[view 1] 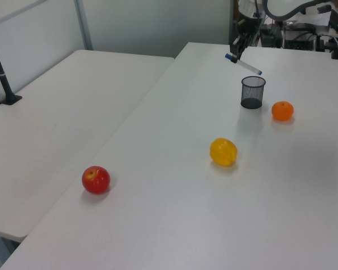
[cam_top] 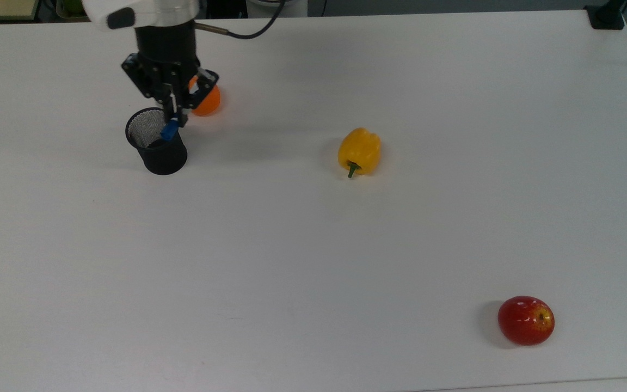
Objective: Place marker
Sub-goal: 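Lift the marker and carry it over the black mesh pen cup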
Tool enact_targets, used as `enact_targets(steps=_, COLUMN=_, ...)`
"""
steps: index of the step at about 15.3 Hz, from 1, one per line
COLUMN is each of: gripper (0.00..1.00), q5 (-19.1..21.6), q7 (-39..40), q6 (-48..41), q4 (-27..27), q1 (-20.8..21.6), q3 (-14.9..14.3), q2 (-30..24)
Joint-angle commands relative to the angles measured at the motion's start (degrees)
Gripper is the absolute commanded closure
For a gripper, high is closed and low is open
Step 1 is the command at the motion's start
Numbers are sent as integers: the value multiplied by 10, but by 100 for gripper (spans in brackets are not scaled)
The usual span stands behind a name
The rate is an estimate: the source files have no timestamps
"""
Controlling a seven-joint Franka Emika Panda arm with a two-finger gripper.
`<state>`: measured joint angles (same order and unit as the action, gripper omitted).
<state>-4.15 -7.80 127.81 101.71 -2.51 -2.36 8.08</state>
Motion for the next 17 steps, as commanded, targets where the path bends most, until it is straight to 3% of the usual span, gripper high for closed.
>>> enact_targets(steps=1, gripper=90, q5=-9, q7=0, q6=57, q4=17, q1=-25, q3=1, q2=4)
enact_targets(steps=8, gripper=89, q5=-30, q7=0, q6=116, q4=23, q1=-56, q3=1, q2=35)
enact_targets(steps=17, gripper=88, q5=-37, q7=0, q6=118, q4=31, q1=-64, q3=1, q2=58)
